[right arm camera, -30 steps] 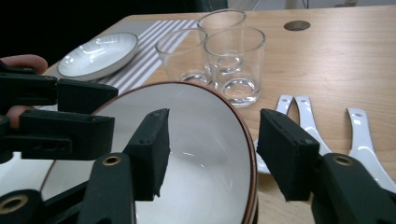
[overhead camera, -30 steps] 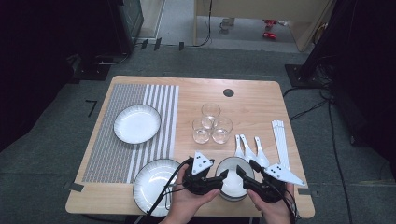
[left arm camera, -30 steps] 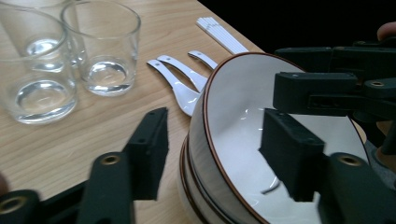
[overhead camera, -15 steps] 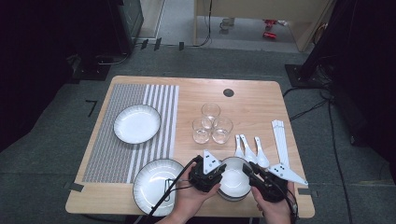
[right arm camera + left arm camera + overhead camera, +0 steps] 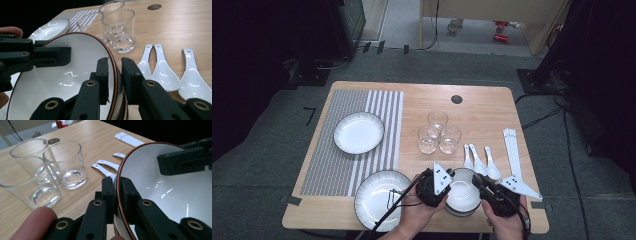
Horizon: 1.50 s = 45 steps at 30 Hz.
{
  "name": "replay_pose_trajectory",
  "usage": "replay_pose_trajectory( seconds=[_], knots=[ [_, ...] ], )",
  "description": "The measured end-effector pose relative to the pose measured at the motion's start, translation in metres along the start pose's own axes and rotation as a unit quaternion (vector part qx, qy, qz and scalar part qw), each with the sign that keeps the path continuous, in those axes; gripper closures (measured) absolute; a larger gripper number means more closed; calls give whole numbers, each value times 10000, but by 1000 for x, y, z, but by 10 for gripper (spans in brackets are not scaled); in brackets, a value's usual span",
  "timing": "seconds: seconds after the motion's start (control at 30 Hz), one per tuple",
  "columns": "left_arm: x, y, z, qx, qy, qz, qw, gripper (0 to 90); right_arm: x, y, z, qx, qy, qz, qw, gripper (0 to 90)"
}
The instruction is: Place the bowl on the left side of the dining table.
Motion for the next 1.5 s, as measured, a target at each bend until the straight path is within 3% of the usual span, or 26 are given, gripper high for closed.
replay_pose_trajectory(
  seconds=[0.2,0.37,0.43,0.6,0.67,0.77,0.9,0.97,1.03,1.13,1.2,1.43,1.5],
  knots=[
    [-7,-5,-1,186,-131,-286,9993,838,0,-1,1,36,-93,-14,9999,755],
    [-11,-8,-10,436,-315,-498,9973,828,-2,-3,4,-20,105,-159,9998,829],
    [-13,-11,-9,326,-252,-595,9974,822,-4,-3,6,-124,200,-296,9993,834],
    [-15,-18,-7,28,-112,-494,9987,804,-9,-6,6,-154,228,-520,9983,834],
    [-15,-18,-4,-147,63,-439,9989,724,-11,-7,6,-83,225,-621,9978,834],
    [-14,-17,-4,-270,126,-380,9988,699,-15,-8,9,-200,375,-879,9952,834],
    [-12,-17,-1,-562,232,-384,9974,740,-19,-7,14,-267,535,-1129,9918,831],
    [-11,-16,2,-620,108,-432,9971,793,-21,-6,18,-383,666,-1245,9892,821],
    [-12,-15,4,-644,156,-545,9963,822,-22,-6,23,-511,739,-1284,9876,815],
    [-14,-15,5,-552,136,-594,9966,830,-22,-6,23,-379,661,-1290,9887,800],
    [-15,-15,7,-583,203,-633,9961,830,-22,-7,20,-239,484,-1245,9907,777],
    [-23,-19,16,-659,181,-784,9946,830,-28,-10,14,-45,56,-1220,9925,546],
    [-25,-20,19,-681,123,-813,9943,830,-32,-13,15,-114,24,-1234,9923,507]
  ],
)
Point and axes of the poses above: each handheld gripper's, and its own axes: x roughly forward along the jaws, y roughly out of its underside, z roughly to its left, the point moved 1 cm from there along x, roughly forward along the jaws, and after that the axes turned 15 degrees about y, right-handed, at the moved point
